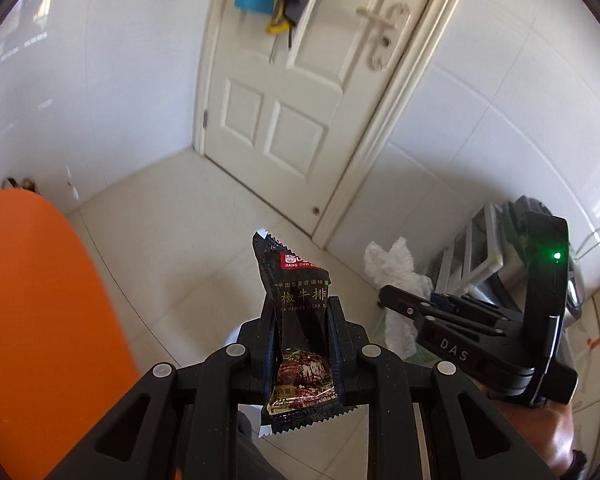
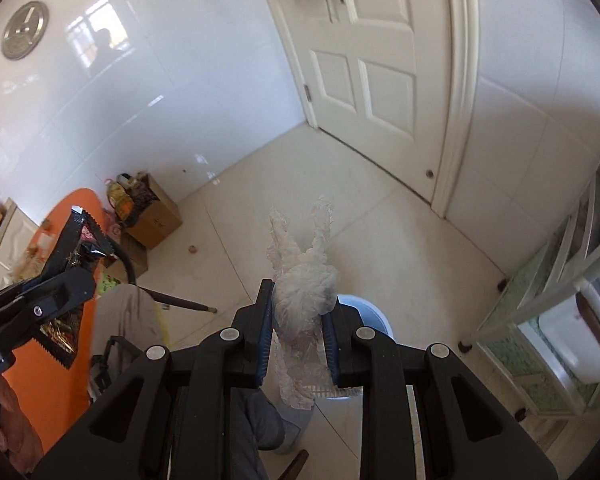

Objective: Collect trash
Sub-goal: 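Carry the black wrapper and tissue with both tools to the bin, then open both tools to drop the wrapper and tissue into the bin, then move both tools back over the orange table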

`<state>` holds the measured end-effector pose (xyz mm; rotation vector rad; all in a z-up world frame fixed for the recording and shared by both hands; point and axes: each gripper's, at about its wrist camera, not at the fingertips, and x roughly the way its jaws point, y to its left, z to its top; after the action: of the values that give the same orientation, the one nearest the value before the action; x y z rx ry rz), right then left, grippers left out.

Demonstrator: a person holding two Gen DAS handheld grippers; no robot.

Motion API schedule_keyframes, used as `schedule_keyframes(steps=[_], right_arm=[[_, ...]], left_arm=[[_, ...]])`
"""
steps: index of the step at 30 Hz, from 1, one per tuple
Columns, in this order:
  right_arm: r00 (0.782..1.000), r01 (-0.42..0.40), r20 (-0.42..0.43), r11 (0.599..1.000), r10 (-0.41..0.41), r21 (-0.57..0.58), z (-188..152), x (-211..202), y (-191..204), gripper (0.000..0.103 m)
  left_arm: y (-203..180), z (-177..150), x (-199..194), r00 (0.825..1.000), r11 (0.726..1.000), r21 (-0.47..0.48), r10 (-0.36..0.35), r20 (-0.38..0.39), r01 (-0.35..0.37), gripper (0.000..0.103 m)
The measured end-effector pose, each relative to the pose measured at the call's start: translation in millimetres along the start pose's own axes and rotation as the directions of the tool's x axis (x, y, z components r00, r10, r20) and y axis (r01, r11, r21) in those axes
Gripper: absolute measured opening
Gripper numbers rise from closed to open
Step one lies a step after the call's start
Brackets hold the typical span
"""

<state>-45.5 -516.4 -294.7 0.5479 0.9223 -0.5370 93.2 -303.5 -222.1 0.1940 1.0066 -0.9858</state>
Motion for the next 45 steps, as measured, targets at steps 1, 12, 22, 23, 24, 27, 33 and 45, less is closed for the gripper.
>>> schedule_keyframes(steps=[1,12,22,23,24,27,33,45], right_arm=[[1.000,-0.003,-0.015,1.000,0.003,0.011,0,8,-6,0.022],[0.982,0.001,-0.189,0.997,0.015,0.083,-10,105,-40,0.025],[0.974,0.028,-0.226,0.986,0.010,0.165,-20,132,-62,0.081],[0.974,0.041,-0.227,0.984,0.000,0.174,-21,132,-64,0.093],[0.974,0.052,-0.226,0.983,-0.012,0.175,-22,132,-64,0.100],[0.975,0.069,-0.221,0.982,-0.029,0.175,-23,128,-64,0.103],[0.979,0.091,-0.195,0.979,-0.055,0.184,-22,111,-59,0.103],[0.996,0.064,-0.063,0.991,-0.057,0.113,1,40,-8,0.103]], left_arm=[[1,0,11,1.000,1.000,-0.007,-0.001,-0.025,0.001,0.018],[18,10,115,0.962,0.998,-0.056,-0.027,-0.271,0.012,0.021],[13,61,158,0.945,0.995,-0.056,0.066,-0.319,-0.089,0.074],[10,62,156,0.946,0.994,-0.049,0.077,-0.314,-0.097,0.077],[10,64,152,0.949,0.994,-0.041,0.088,-0.302,-0.105,0.078],[-6,63,150,0.956,0.990,-0.014,0.129,-0.264,-0.138,0.086],[-25,37,117,0.966,0.987,0.019,0.163,-0.202,-0.163,0.090],[-21,0,-7,0.984,0.984,0.021,0.175,-0.019,-0.175,0.094]])
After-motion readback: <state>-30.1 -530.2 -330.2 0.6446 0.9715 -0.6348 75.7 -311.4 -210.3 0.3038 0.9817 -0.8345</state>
